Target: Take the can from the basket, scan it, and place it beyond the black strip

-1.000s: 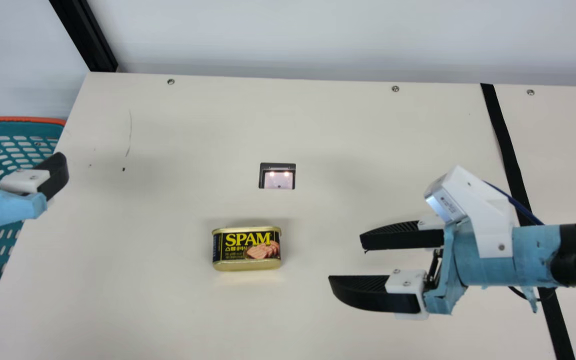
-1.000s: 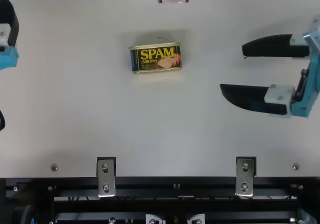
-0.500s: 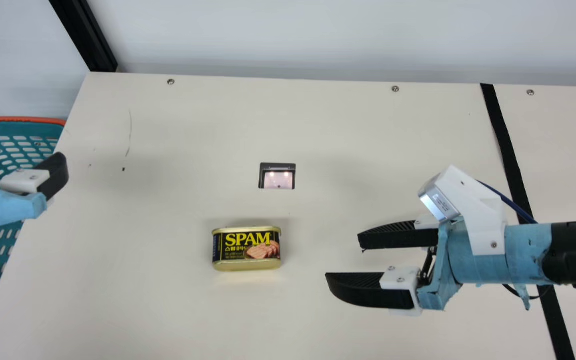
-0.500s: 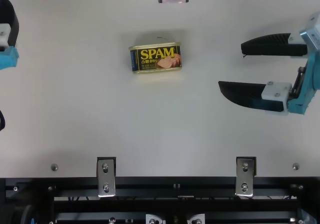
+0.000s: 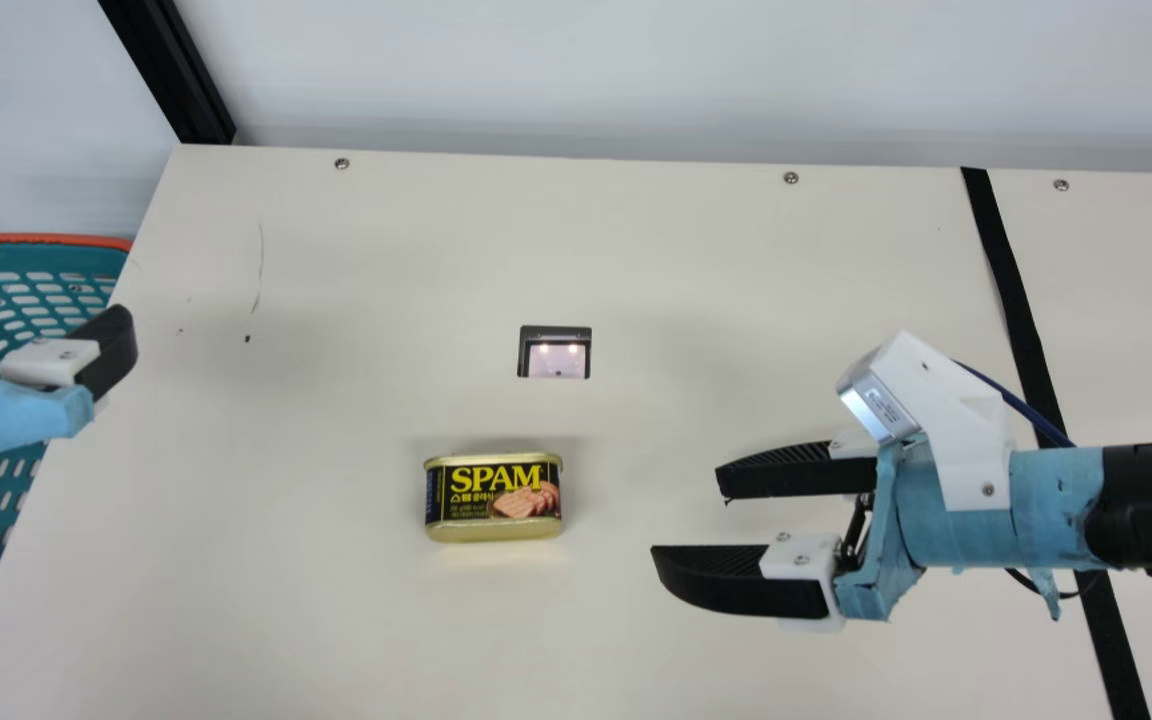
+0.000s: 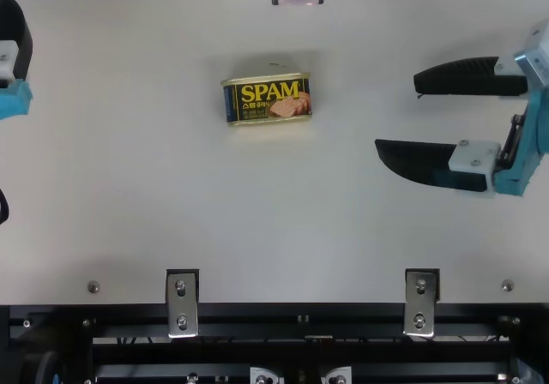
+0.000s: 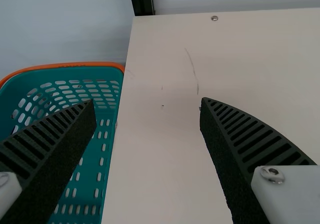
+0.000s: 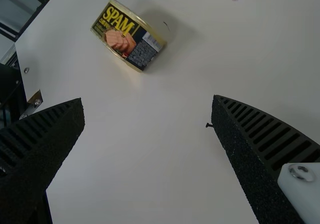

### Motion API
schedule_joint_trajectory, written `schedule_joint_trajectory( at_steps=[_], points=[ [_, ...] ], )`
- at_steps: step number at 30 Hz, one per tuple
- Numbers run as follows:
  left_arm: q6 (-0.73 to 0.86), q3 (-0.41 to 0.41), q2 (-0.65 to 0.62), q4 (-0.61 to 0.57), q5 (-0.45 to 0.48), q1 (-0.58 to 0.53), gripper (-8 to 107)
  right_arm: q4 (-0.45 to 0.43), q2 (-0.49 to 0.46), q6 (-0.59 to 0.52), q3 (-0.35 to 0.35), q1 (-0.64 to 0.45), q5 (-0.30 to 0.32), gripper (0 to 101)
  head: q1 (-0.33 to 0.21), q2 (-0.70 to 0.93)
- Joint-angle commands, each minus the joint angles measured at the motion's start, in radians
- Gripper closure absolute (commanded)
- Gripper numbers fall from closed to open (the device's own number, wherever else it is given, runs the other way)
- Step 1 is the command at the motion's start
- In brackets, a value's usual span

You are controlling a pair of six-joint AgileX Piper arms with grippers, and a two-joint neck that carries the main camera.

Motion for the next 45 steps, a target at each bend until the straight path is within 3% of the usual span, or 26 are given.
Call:
schedule_joint_trajectory(
  at_steps=[1,10,21,30,41,45],
  points=[
    [0.0,0.0,0.0,0.0,0.0,0.0,9,-0.021,-0.007,0.023,-0.006,0.003,-0.012,0,-0.01,-0.004],
    [0.0,0.0,0.0,0.0,0.0,0.0,9,-0.164,-0.076,0.153,-0.092,0.067,-0.06,0,-0.01,-0.004],
    [0.0,0.0,0.0,0.0,0.0,0.0,9,-0.415,-0.124,0.379,-0.293,0.26,-0.062,0,-0.01,-0.004],
    [0.0,0.0,0.0,0.0,0.0,0.0,9,-0.608,-0.068,0.529,-0.485,0.456,0.009,0,-0.01,-0.004],
    [0.0,0.0,0.0,0.0,0.0,0.0,9,-0.781,0.068,0.627,-0.709,0.684,0.117,0,-0.01,-0.004],
    [0.0,0.0,0.0,0.0,0.0,0.0,9,-0.829,0.124,0.647,-0.746,0.76,0.118,0,-0.01,-0.004]
  ],
)
